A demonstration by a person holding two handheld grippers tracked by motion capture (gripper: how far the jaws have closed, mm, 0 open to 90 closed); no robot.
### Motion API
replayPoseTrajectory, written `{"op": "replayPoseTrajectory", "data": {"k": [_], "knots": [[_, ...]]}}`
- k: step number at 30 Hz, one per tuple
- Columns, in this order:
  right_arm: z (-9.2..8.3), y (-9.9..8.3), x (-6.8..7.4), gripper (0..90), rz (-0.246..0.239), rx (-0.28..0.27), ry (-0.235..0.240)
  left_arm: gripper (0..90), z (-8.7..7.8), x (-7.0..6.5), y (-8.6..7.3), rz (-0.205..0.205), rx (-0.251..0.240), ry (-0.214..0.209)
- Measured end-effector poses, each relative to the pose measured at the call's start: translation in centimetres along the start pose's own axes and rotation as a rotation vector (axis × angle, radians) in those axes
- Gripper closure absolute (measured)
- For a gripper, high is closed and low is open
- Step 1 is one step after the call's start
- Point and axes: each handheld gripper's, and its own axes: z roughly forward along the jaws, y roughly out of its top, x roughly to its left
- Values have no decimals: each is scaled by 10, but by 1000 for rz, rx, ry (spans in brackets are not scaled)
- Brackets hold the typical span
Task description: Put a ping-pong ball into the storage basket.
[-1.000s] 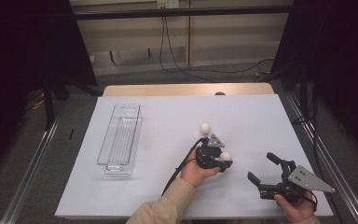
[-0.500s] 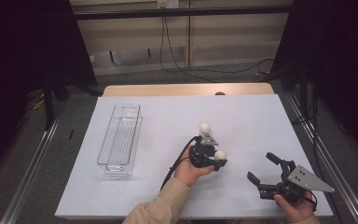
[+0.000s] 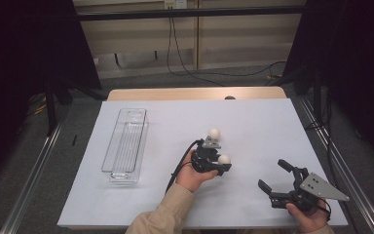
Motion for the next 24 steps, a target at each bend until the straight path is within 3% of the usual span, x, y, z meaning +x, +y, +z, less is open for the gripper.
{"op": "replayPoseTrajectory", "data": {"k": [24], "knots": [[0, 0, -1, 42, -1, 4, -2, 510, -22, 17, -3, -64, -14, 27]]}}
